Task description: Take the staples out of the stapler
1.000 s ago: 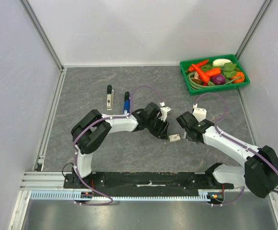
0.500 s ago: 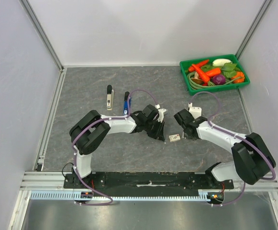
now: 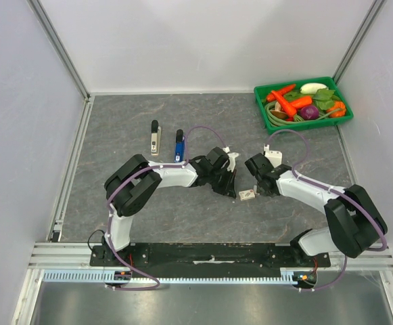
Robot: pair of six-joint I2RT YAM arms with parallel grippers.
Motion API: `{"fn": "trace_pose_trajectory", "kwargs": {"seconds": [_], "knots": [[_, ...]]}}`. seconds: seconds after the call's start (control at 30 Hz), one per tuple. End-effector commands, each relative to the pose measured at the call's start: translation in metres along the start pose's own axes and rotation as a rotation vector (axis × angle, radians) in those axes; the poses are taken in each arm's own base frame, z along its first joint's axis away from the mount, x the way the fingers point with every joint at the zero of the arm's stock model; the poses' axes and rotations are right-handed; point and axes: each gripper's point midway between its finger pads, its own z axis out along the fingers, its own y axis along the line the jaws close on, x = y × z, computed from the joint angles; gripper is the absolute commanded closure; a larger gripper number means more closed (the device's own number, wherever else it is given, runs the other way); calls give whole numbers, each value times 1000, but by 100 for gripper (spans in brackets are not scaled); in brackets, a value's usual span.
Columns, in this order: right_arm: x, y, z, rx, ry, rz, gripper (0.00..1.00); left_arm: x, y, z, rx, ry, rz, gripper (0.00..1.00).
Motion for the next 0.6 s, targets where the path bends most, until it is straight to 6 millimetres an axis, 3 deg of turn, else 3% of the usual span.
{"fn": "trace_pose_trajectory", "kwargs": {"seconds": [0.0,0.57], "knots": [[-3,5,-4,-44,-12,15,100,2,5,10,-39,10,-25,94],[15,0,-15,-51,11,40,100,2,7,13,-60,17,-21,97]]}}
